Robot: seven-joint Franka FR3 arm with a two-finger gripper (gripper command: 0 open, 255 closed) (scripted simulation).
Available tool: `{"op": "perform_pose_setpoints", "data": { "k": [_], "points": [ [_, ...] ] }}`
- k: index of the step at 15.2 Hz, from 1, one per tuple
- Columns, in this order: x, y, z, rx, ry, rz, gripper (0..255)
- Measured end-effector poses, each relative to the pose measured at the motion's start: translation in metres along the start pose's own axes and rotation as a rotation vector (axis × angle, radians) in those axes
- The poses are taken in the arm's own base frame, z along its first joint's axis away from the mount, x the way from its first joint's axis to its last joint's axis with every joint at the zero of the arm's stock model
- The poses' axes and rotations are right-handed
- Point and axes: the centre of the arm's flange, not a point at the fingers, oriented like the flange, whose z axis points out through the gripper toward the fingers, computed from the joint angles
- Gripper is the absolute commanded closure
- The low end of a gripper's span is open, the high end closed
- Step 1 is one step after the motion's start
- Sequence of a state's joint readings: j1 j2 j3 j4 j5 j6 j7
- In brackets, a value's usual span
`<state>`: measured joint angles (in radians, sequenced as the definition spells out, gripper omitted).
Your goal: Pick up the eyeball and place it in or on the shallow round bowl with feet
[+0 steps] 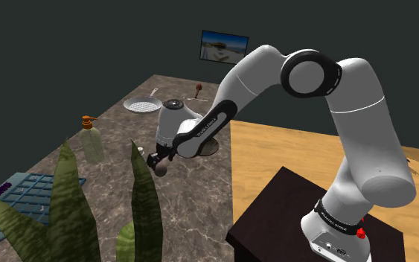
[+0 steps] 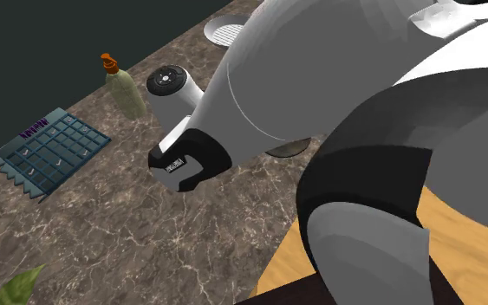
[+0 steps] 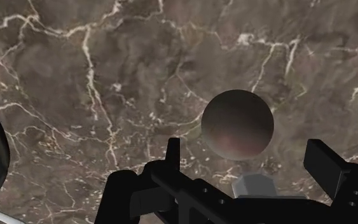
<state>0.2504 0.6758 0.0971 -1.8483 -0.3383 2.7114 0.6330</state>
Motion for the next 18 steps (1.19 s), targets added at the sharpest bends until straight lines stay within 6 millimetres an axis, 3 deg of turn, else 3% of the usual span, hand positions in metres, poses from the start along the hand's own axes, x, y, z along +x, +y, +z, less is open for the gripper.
{"op": "perform_pose_setpoints", "data": {
  "k": [7,13,14,18],
  "points": [
    [0.003,-0.001,0.036,-0.001,0.001,0.0,0],
    [0.002,-0.001,0.04,-0.001,0.001,0.0,0],
    [0.002,-0.001,0.04,-0.001,0.001,0.0,255],
    [0.002,-0.001,0.04,-0.001,0.001,0.0,255]
  ]
}}
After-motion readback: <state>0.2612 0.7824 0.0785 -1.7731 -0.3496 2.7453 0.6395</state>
